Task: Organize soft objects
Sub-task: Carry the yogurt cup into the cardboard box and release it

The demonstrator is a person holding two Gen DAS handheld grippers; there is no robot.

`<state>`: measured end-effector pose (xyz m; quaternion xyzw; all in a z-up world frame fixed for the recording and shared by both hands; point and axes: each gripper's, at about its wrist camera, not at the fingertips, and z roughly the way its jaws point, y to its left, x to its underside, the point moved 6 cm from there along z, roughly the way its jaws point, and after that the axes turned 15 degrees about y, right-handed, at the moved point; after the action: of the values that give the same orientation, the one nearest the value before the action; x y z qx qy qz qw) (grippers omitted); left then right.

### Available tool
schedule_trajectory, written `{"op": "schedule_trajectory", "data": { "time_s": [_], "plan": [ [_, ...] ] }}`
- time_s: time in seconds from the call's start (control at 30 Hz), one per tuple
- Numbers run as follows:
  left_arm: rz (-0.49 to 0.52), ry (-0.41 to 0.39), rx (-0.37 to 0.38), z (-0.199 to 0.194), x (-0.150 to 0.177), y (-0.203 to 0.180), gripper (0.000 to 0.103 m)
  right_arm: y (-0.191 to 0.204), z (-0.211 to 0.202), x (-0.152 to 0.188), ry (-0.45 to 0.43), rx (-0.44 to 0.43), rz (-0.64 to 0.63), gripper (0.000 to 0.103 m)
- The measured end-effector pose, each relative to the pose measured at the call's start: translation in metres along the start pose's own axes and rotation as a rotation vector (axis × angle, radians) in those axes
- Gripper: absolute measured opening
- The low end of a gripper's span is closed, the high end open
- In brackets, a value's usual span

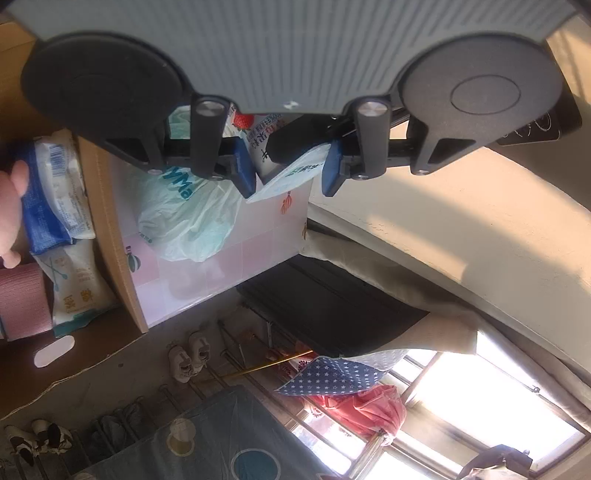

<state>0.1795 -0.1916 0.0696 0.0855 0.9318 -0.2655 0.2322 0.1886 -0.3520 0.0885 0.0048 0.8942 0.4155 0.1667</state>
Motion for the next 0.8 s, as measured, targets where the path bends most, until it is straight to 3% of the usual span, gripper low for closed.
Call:
{"op": "schedule_trajectory", "data": {
  "time_s": [0.2, 0.33, 0.53, 0.8],
  "plan": [
    [0.08, 0.123, 0.062, 0.056, 0.015, -0.052, 0.051, -0.067, -0.06, 0.023, -0.074, 0.024, 0.11, 0.042],
    [0.125, 0.218, 0.061, 0.093, 0.027, -0.07, 0.051, -0.112, -0.074, 0.034, -0.086, 0.019, 0.186, 0.042],
    [0.143, 0.313, 0.002, 0.128, 0.039, -0.065, 0.051, -0.166, -0.053, 0.042, -0.032, -0.019, 0.284, 0.043],
    [0.186, 0.44, -0.038, 0.154, 0.055, -0.055, 0.052, -0.2, -0.016, 0.042, 0.046, -0.033, 0.324, 0.043]
  ]
}}
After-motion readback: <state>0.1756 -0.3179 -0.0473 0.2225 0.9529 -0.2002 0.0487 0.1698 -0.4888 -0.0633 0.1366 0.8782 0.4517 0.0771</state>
